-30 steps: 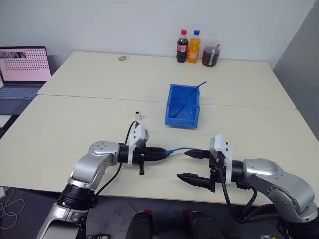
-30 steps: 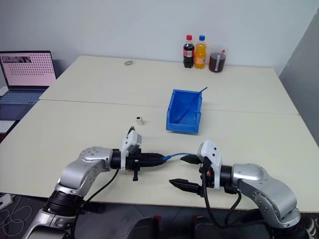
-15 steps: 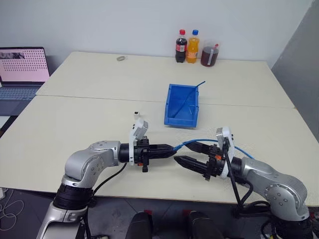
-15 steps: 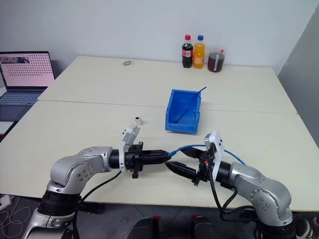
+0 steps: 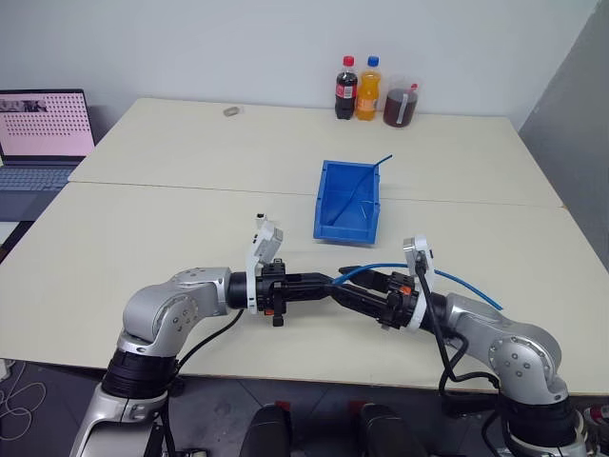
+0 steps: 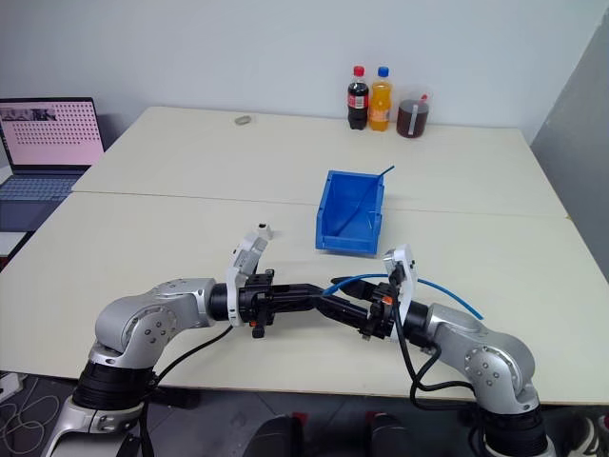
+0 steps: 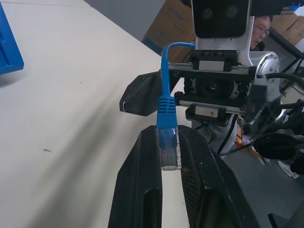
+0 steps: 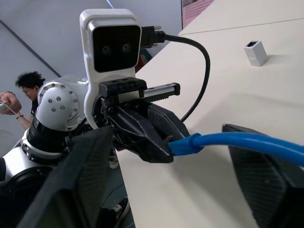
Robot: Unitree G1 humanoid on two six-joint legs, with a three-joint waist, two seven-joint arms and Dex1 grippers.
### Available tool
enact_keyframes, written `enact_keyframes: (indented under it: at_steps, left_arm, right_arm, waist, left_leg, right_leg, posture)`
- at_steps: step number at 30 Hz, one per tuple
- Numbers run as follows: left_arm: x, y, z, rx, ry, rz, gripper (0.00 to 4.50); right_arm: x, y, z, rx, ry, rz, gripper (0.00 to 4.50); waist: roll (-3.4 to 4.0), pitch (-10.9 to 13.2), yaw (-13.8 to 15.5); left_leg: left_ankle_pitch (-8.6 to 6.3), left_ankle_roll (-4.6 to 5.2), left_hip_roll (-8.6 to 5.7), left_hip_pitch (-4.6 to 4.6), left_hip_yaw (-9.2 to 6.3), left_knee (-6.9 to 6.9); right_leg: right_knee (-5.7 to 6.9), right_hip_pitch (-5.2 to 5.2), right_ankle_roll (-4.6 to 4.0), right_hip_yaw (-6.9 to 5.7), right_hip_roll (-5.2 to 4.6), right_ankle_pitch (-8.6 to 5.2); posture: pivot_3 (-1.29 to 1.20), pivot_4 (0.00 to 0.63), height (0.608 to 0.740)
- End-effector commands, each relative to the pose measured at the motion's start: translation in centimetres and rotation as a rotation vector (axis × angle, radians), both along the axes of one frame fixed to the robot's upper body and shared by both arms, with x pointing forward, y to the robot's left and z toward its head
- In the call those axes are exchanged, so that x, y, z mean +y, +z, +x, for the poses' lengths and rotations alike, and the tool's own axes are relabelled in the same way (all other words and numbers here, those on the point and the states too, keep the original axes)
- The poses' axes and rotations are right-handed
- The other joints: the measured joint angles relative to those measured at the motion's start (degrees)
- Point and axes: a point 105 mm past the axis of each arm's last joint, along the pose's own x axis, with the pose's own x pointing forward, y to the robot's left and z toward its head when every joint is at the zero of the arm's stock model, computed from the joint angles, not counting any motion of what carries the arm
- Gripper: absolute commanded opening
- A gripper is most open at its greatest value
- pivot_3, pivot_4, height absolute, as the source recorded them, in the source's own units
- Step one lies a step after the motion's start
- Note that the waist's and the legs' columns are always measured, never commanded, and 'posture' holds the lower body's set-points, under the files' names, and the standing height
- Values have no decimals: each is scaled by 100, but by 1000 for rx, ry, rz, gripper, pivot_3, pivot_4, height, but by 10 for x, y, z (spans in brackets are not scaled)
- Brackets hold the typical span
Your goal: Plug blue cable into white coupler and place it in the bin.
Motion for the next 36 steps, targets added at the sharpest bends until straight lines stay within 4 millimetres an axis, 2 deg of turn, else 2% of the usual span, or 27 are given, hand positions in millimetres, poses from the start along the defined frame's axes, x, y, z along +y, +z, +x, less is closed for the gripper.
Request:
enact_keyframes:
  at_steps: [1, 6, 8, 10, 13, 19, 21, 26, 31, 33, 36]
  left_arm:
    - [-1, 15, -3, -60, -19, -15, 244]
    - [1, 15, -2, -65, -15, -14, 244]
    - [2, 16, -1, -73, -10, -23, 244]
    - [3, 17, 1, -78, -4, -40, 244]
    - [6, 18, 4, -76, 5, -63, 244]
    - [10, 15, 8, -78, 31, -68, 244]
    - [12, 9, 9, -88, 39, -36, 958]
    - [24, -8, 10, -158, 88, 46, 1919]
    - [43, -24, 4, -232, 135, 167, 3065]
    - [52, -29, 4, -266, 190, 215, 3531]
    - [70, -34, 20, -324, 384, 263, 4120]
  right_arm:
    - [4, 11, -2, -35, 30, 36, 2711]
    - [6, 11, -4, -35, 43, 40, 1480]
    - [7, 12, -5, -33, 55, 43, 1186]
    - [8, 12, -6, -31, 64, 49, 641]
    - [9, 13, -7, -29, 74, 58, 179]
    - [10, 14, -10, -26, 87, 69, 126]
    - [9, 15, -10, -27, 86, 71, 119]
    - [8, 16, -7, -38, 68, 66, 107]
    - [5, 15, -3, -54, 37, 49, 89]
    - [3, 15, -1, -58, 21, 45, 89]
    - [0, 14, 3, -64, -7, 43, 88]
  waist:
    - [0, 0, -1]
    - [0, 0, 0]
    - [0, 0, 0]
    - [0, 0, 0]
    - [0, 0, 0]
    - [1, 0, 0]
    - [1, 0, 0]
    - [1, 0, -3]
    - [3, 2, -8]
    - [3, 3, -8]
    - [2, 3, -3]
  left_leg:
    - [0, 0, 0, 0, 0, 0]
    - [0, 0, 0, 0, 0, -1]
    - [0, 0, 0, 0, 1, 0]
    - [0, 0, 0, 0, 0, -1]
    - [0, 0, 0, 0, 1, -1]
    - [0, 0, 0, 0, 1, -1]
    - [0, 0, 0, 0, 1, -1]
    - [0, 0, 1, 0, 3, -2]
    - [0, 0, 2, 0, 5, -6]
    - [0, 0, 4, -1, 5, -6]
    - [0, 0, 3, -1, 7, -7]
  right_leg:
    - [0, 0, 0, 0, 0, 0]
    - [0, -1, 1, 0, 0, 0]
    - [-1, -1, 1, 0, 0, -1]
    - [-1, -1, 0, 0, 0, 0]
    - [-1, -1, 0, 0, 0, 0]
    - [-2, -1, 1, 0, 0, -1]
    - [-1, -1, 1, 1, 0, -1]
    - [-3, -2, -1, 2, 0, 0]
    - [-3, -5, -5, 4, 0, -1]
    - [-4, -6, -5, 3, -1, -2]
    - [-5, -6, -6, 4, -6, -2]
  posture:
    - [0, 150, 740]
    - [0, 150, 740]
    - [0, 150, 740]
    - [0, 150, 740]
    - [0, 150, 740]
    - [0, 150, 740]
    - [0, 150, 740]
    - [0, 150, 740]
    - [0, 150, 740]
    - [0, 150, 740]
    - [0, 150, 740]
